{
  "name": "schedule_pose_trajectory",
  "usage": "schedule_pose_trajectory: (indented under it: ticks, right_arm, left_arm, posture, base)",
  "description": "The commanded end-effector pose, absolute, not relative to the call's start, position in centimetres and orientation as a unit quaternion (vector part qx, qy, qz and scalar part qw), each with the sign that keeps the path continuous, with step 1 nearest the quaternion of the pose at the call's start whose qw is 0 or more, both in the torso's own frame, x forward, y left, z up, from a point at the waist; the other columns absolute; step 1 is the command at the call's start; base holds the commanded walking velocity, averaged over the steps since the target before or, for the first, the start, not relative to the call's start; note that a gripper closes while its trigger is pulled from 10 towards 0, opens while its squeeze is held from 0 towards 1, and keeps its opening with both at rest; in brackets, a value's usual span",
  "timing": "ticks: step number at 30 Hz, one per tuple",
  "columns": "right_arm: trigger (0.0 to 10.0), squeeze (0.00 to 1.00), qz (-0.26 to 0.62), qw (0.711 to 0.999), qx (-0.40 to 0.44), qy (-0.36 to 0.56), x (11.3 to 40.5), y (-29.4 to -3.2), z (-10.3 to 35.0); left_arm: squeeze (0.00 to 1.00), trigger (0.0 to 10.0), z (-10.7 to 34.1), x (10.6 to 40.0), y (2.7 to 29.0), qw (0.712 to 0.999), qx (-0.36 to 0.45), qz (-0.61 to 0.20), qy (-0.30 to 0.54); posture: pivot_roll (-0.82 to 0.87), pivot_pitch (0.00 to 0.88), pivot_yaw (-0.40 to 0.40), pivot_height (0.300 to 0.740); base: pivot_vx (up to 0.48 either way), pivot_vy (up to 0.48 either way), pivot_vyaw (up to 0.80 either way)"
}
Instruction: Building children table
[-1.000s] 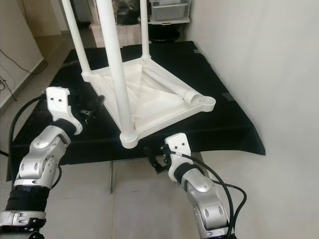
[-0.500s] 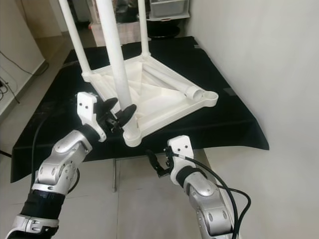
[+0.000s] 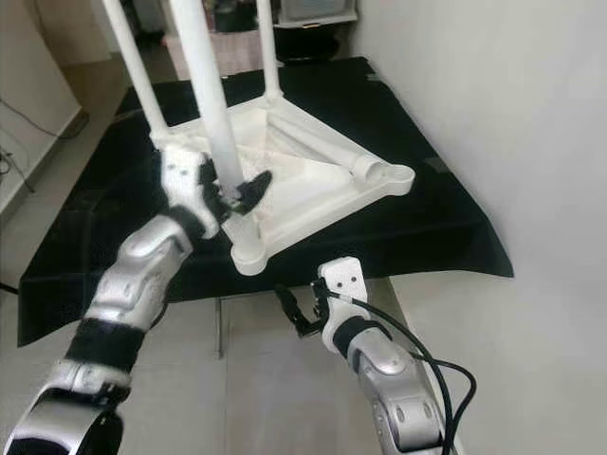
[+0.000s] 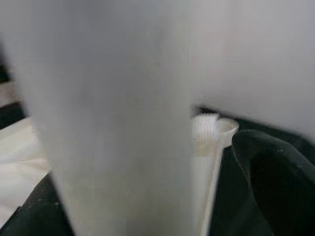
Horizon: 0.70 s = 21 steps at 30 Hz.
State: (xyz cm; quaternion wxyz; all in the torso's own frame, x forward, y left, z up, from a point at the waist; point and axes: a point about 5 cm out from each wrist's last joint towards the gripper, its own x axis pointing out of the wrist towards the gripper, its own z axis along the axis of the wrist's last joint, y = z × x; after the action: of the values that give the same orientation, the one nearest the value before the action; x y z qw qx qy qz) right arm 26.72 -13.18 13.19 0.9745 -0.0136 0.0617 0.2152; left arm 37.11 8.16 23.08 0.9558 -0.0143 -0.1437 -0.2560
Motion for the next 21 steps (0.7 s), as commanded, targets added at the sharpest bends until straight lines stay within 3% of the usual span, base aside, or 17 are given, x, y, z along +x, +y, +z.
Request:
schedule_pose_trajectory:
  ticks: [1, 4, 5, 7, 11, 13, 14, 15, 17, 18, 20, 21]
  right_arm:
    - [10.0, 0.0, 0.22, 0.973, -0.008, 0.069, 26.4, -12.8, 13.0]
    - [10.0, 0.0, 0.219, 0.973, -0.008, 0.069, 26.3, -12.8, 13.0]
    - [10.0, 0.0, 0.219, 0.973, -0.007, 0.07, 26.3, -12.8, 13.0]
    - [10.0, 0.0, 0.219, 0.973, -0.007, 0.071, 26.3, -12.8, 13.0]
    - [10.0, 0.0, 0.22, 0.973, -0.007, 0.075, 26.5, -12.9, 13.0]
    - [10.0, 0.0, 0.22, 0.973, -0.007, 0.075, 26.5, -12.9, 13.0]
    - [10.0, 0.0, 0.221, 0.972, -0.007, 0.076, 26.5, -12.9, 12.9]
    - [10.0, 0.0, 0.221, 0.972, -0.007, 0.076, 26.5, -12.9, 12.9]
    - [10.0, 0.0, 0.221, 0.972, -0.008, 0.077, 26.6, -12.9, 12.9]
    - [10.0, 0.0, 0.221, 0.972, -0.008, 0.077, 26.6, -12.9, 12.9]
    - [10.0, 0.0, 0.222, 0.972, -0.01, 0.08, 26.7, -13.0, 12.8]
    - [10.0, 0.0, 0.222, 0.972, -0.01, 0.08, 26.7, -13.0, 12.8]
  left_arm:
    - [0.0, 10.0, 22.3, 37.6, 9.0, 0.965, -0.002, -0.227, -0.131]
    - [0.0, 10.0, 22.4, 38.2, 10.3, 0.975, 0.017, -0.181, -0.127]
    - [0.0, 10.0, 22.6, 38.8, 12.5, 0.984, 0.042, -0.115, -0.126]
    - [0.0, 10.0, 22.8, 39.0, 13.4, 0.986, 0.051, -0.092, -0.128]
    - [0.0, 10.0, 23.5, 38.4, 19.7, 0.984, 0.103, 0.033, -0.141]
    - [0.0, 10.0, 23.5, 38.4, 19.7, 0.984, 0.103, 0.033, -0.141]
    - [0.0, 10.0, 23.9, 37.9, 21.8, 0.979, 0.123, 0.067, -0.147]
    - [0.0, 10.0, 23.9, 37.9, 21.8, 0.979, 0.123, 0.067, -0.147]
    - [0.0, 10.0, 25.2, 36.1, 27.0, 0.963, 0.173, 0.136, -0.158]
    - [0.0, 10.0, 25.2, 36.1, 27.0, 0.963, 0.173, 0.136, -0.158]
    - [0.0, 10.0, 26.4, 34.2, 30.9, 0.943, 0.216, 0.193, -0.165]
    - [0.0, 10.0, 26.4, 34.2, 30.9, 0.943, 0.216, 0.193, -0.165]
  posture:
    - [-0.09, 0.107, 0.081, 0.74]
    - [-0.09, 0.108, 0.082, 0.74]
    - [-0.08, 0.107, 0.078, 0.74]
    - [-0.08, 0.107, 0.078, 0.74]
    - [-0.07, 0.103, 0.066, 0.74]
    - [-0.07, 0.103, 0.066, 0.74]
    - [-0.06, 0.101, 0.058, 0.74]
    - [-0.06, 0.101, 0.058, 0.74]
    - [-0.05, 0.097, 0.052, 0.74]
    - [-0.05, 0.097, 0.052, 0.74]
    - [-0.05, 0.095, 0.047, 0.74]
    - [-0.05, 0.095, 0.047, 0.74]
  base:
    - [0.0, 0.0, 0.0]
    - [0.0, 0.0, 0.0]
    - [0.0, 0.0, 0.0]
    - [0.0, 0.0, 0.0]
    - [0.0, 0.0, 0.0]
    - [0.0, 0.0, 0.0]
    - [0.0, 0.0, 0.0]
    - [0.0, 0.0, 0.0]
    - [0.0, 0.0, 0.0]
    - [0.0, 0.0, 0.0]
    - [0.0, 0.0, 0.0]
    - [0.0, 0.0, 0.0]
